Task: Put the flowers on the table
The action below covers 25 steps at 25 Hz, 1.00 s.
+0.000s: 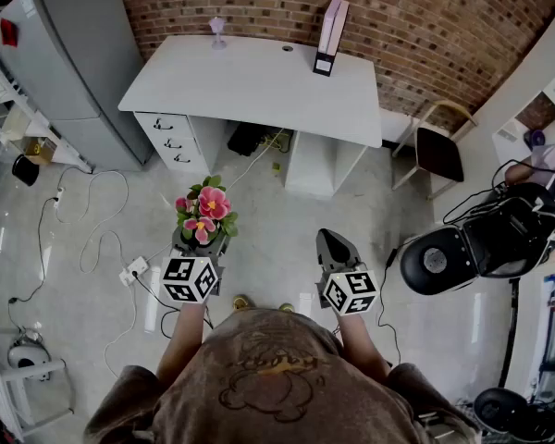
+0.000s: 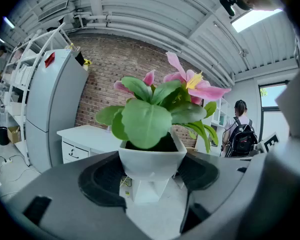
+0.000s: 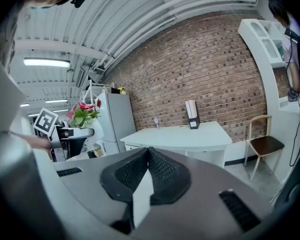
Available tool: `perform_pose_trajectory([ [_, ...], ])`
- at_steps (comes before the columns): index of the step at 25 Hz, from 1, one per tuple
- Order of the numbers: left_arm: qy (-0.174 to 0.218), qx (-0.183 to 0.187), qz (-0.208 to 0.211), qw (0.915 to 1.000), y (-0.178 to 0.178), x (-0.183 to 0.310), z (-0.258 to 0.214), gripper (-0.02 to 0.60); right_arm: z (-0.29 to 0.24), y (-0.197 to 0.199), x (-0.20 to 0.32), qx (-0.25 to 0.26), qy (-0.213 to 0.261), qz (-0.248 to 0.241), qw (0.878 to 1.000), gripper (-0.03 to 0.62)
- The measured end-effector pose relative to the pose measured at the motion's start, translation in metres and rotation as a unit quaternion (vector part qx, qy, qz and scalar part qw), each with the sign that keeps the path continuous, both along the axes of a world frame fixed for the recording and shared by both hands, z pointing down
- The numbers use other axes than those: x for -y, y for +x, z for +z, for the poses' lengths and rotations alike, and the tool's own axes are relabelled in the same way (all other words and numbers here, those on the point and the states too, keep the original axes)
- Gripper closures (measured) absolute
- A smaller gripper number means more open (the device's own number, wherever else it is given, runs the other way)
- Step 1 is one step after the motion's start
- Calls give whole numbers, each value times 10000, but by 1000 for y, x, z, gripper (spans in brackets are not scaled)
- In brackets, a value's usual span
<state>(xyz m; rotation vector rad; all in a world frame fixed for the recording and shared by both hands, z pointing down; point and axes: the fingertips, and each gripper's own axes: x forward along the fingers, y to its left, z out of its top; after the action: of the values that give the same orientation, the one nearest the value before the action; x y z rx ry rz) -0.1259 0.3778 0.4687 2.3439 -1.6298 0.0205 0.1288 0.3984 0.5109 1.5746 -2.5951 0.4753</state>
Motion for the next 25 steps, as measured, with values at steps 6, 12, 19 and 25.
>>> perform_pose_trajectory([
  [6,-14,-1,35,10000,1,-2,0,233,-3,-2,-4,-22,33,-40,10000,591],
  [12,-38,44,199,9998,7,3,2,233,-7,-2,1,-69,91,-18,9999,591],
  [19,-30,59,427,9991,-7,12,4,233,-7,-27,14,-21,84,123,9999,591],
  [25,-46,-84,599,9982,-32,23,13,233,2,-61,17,-60,12,233,9997,591],
])
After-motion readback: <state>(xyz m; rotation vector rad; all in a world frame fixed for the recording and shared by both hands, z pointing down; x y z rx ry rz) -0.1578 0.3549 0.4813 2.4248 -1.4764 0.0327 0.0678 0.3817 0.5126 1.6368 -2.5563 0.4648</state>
